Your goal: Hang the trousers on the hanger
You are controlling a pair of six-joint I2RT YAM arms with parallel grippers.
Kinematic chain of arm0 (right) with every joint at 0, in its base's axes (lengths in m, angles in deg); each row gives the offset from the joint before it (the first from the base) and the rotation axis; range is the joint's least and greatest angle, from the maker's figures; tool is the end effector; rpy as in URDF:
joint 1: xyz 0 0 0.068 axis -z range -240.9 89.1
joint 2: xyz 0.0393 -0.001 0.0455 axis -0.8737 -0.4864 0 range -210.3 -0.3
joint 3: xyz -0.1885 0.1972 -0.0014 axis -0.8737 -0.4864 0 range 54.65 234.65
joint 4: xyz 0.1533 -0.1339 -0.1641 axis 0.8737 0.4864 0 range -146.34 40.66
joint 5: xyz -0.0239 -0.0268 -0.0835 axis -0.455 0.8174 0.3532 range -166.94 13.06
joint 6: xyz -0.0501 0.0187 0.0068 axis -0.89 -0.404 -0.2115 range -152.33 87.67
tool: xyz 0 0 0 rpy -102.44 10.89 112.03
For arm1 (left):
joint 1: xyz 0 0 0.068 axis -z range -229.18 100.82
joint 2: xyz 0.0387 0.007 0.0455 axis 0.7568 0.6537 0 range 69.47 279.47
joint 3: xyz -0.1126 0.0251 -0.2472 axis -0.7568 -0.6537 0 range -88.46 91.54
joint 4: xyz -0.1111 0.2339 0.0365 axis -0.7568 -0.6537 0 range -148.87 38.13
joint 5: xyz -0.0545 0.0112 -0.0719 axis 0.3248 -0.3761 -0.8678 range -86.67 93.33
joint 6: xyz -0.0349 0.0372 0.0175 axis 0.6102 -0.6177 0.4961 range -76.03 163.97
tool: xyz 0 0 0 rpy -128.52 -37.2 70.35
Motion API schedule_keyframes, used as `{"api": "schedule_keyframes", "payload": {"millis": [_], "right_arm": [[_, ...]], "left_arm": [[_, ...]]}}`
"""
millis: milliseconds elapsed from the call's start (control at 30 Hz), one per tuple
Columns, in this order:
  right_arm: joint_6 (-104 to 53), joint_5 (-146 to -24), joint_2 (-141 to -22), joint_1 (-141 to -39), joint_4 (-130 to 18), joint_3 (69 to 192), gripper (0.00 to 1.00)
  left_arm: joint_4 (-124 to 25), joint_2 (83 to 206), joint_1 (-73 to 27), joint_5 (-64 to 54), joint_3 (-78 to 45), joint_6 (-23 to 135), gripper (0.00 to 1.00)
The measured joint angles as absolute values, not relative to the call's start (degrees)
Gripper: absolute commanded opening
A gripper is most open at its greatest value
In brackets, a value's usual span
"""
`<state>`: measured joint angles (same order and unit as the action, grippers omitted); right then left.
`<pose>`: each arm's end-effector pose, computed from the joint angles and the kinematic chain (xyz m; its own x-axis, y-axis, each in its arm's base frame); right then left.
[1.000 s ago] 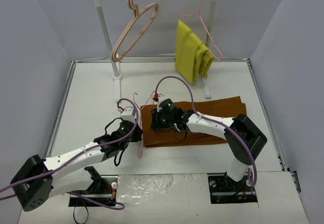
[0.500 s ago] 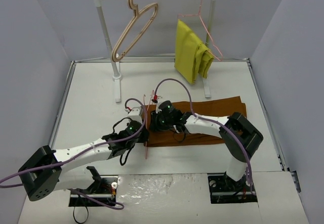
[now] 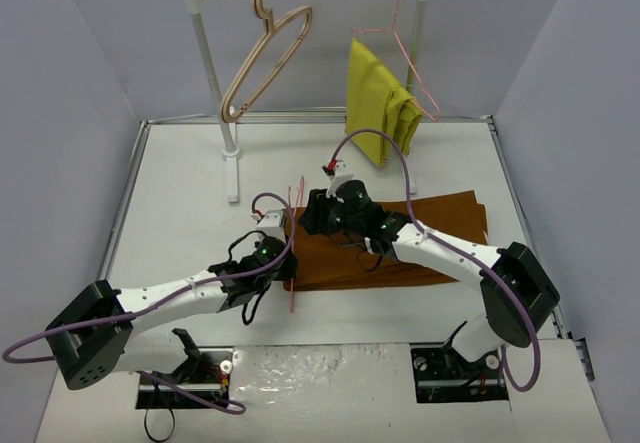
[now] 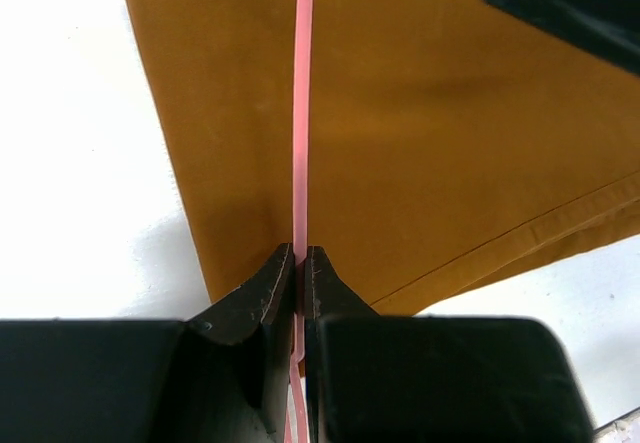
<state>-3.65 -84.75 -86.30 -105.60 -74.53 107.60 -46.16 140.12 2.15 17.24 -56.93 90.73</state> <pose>0.2420 0.2462 0.2656 -0.5392 0.1354 -0.8312 -0.6059 0.6231 0.4945 0.1635 -0.1908 0.1947 -0.6964 -0.2615 -0.6683 0.1826 0.8360 -0.5174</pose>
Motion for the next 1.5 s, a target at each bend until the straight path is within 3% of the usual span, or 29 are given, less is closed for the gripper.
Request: {"api": "schedule_keyframes", "payload": {"millis": [500,767,900,967,1000,1100,1300,1500], "right_arm": [[-2.3,-85.9,-97.6,-108.3,-76.2,112.0,0.4],[-1.0,-85.3,-100.0,-109.0,-78.4,112.1,0.19],[-0.2,-84.2,-100.4,-108.8,-78.5,112.1,0.07],[0.7,-83.6,-100.4,-108.9,-78.6,112.0,0.02],[0.9,-83.4,-100.4,-108.9,-78.7,112.0,0.01],[1.2,-82.1,-100.4,-108.8,-78.6,111.7,0.0],[1.2,-79.9,-99.3,-108.7,-78.1,110.6,0.0],[1.3,-78.4,-98.4,-108.5,-77.9,109.7,0.0]], "left_arm": [[-44.5,141.0,2.3,17.1,-56.8,90.7,0.02],[-43.5,141.5,2.3,16.9,-56.8,90.5,0.04],[-43.5,141.4,2.3,16.8,-56.8,90.4,0.15],[-43.8,140.9,2.3,16.7,-56.8,90.5,0.27],[-44.1,140.5,2.3,16.6,-56.8,90.4,0.37],[-46.2,138.3,2.5,16.6,-56.8,90.7,0.5],[-51.8,131.9,1.2,17.3,-57.3,91.2,0.59],[-50.7,129.7,-9.2,12.9,-60.9,94.0,0.71]]}}
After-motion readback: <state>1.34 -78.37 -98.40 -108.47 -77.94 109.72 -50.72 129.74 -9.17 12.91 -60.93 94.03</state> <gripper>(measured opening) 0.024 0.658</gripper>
